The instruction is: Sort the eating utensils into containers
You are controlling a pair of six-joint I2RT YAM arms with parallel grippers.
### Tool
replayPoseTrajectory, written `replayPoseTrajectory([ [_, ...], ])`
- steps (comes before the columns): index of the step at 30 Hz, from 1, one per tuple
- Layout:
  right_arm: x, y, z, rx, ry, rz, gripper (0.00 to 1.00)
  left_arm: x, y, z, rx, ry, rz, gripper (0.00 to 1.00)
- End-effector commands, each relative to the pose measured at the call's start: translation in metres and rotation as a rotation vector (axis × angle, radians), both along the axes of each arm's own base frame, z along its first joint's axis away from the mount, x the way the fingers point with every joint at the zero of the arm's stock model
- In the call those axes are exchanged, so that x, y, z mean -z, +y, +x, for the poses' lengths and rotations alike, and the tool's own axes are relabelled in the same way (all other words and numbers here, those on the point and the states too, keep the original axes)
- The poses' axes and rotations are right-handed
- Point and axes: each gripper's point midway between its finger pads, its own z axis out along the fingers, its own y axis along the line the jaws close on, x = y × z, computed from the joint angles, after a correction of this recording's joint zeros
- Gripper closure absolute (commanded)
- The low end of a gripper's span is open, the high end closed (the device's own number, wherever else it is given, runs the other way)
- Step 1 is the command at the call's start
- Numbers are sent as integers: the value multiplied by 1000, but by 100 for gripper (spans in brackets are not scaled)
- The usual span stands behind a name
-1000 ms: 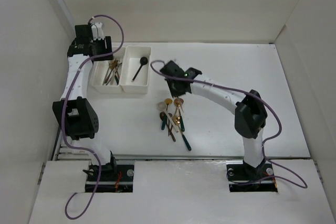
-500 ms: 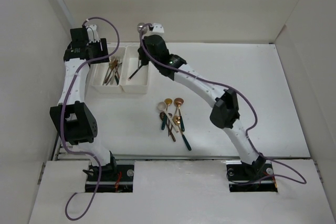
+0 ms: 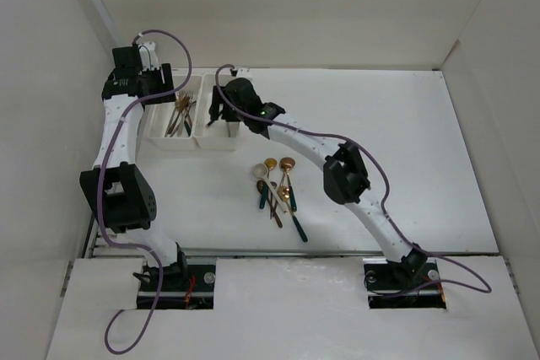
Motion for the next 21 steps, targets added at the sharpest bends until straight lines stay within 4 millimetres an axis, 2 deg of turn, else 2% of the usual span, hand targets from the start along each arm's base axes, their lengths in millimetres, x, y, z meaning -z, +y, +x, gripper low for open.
replayPoseTrajectory([
  [1, -134, -2, 1, -12, -173, 201, 14, -25, -4, -2, 13, -74, -19, 40],
  [3, -158, -10, -1, 2, -212, 208, 11, -25, -4, -2, 13, -74, -19, 40],
  [4, -163, -13, -4, -3, -221, 193, 11, -24, -4, -4, 13, -65, -21, 40],
  [5, -185, -23, -10, -18, -264, 167, 11, -24, -6, -4, 20, -66, -26, 39],
  [6, -188, -26, -18, -51, -264, 140, 11, -24, -6, -4, 20, -66, -26, 39],
  [7, -162, -34, -27, -75, -208, 53, 11, -28, -6, -2, 20, -75, -25, 39],
  [8, -175, -47, -40, -107, -223, 5, 14, -28, -6, -2, 20, -75, -25, 39],
  [9, -160, -55, -50, -135, -186, -51, 34, -26, -6, -4, 20, -66, -26, 39],
  [10, -121, -65, -64, -171, -99, -137, 51, -26, -6, -4, 20, -66, -26, 39],
  [11, -92, -83, -81, -189, -7, -233, 66, -26, -6, -4, 20, -66, -26, 39],
  [12, -83, -98, -94, -199, 34, -279, 75, -26, -6, -4, 20, -66, -26, 39],
  [13, -64, -108, -110, -215, 82, -344, 83, -26, -1, -2, 10, -66, -26, 39],
  [14, -21, -124, -139, -240, 184, -452, 83, -26, 0, -2, 10, -66, -26, 39],
  [15, -19, -134, -154, -252, 189, -490, 79, -24, -1, -4, 9, -57, -28, 39],
  [16, -9, -139, -168, -261, 203, -524, 70, -28, -1, -3, 10, -66, -26, 39],
  [17, 17, -146, -196, -300, 243, -589, 66, -24, 0, -1, 9, -57, -28, 39],
  [19, 21, -151, -220, -321, 269, -591, 61, -24, 0, -1, 9, -57, -28, 37],
  [20, 28, -153, -230, -329, 294, -593, 59, -24, -2, -1, 16, -58, -33, 37],
  [21, 43, -159, -237, -331, 328, -602, 59, -24, -2, -1, 17, -58, -33, 37],
])
